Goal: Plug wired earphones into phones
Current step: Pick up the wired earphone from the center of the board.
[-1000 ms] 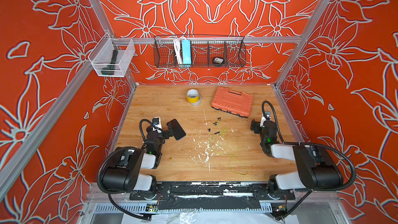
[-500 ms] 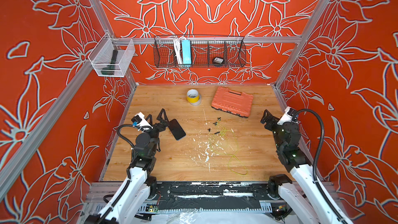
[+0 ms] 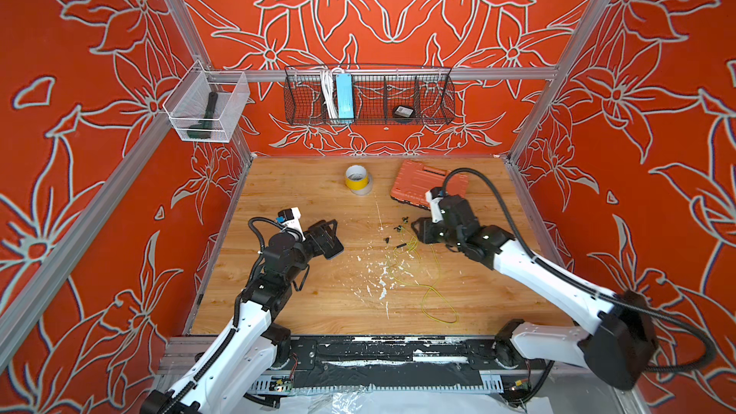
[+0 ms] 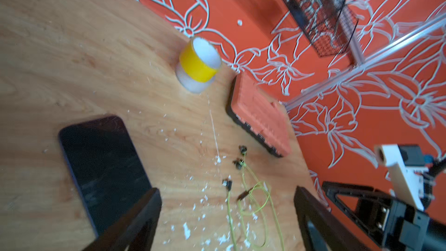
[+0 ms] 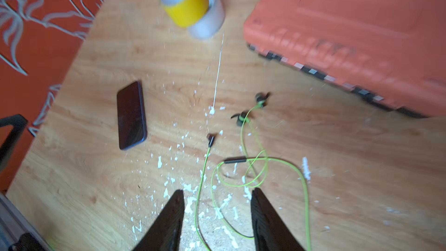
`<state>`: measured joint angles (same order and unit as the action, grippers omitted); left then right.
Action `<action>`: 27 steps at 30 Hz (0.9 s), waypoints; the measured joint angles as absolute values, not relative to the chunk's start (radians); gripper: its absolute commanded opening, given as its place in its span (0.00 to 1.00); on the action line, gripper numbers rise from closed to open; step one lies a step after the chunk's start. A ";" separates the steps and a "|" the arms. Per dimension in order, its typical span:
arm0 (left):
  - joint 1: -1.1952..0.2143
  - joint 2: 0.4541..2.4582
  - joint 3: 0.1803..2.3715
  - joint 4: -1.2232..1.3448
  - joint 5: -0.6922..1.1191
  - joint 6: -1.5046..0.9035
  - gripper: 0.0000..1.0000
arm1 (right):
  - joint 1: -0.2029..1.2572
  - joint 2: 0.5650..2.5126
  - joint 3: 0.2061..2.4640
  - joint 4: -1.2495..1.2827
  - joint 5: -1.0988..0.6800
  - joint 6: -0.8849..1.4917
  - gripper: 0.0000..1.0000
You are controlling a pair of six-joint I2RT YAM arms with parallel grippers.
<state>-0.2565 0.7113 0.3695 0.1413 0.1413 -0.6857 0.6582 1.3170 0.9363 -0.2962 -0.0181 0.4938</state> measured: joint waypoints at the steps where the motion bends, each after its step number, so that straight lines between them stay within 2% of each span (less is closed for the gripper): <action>1: -0.257 0.700 0.353 0.134 0.154 -0.678 0.81 | 0.690 1.371 0.950 -0.302 -0.003 0.498 0.42; 7: -0.258 0.597 0.293 0.076 0.167 -0.673 0.80 | 0.802 1.663 1.101 -0.322 0.065 0.504 0.42; 12: -0.262 0.534 0.250 0.071 0.160 -0.679 0.80 | 0.828 1.795 1.200 -0.322 0.109 0.522 0.42; 19: -0.262 0.526 0.242 0.070 0.155 -0.682 0.80 | 0.828 1.855 1.227 -0.316 0.181 0.574 0.42; 27: -0.262 0.548 0.242 0.089 0.160 -0.693 0.80 | 0.812 1.880 1.215 -0.270 0.181 0.643 0.39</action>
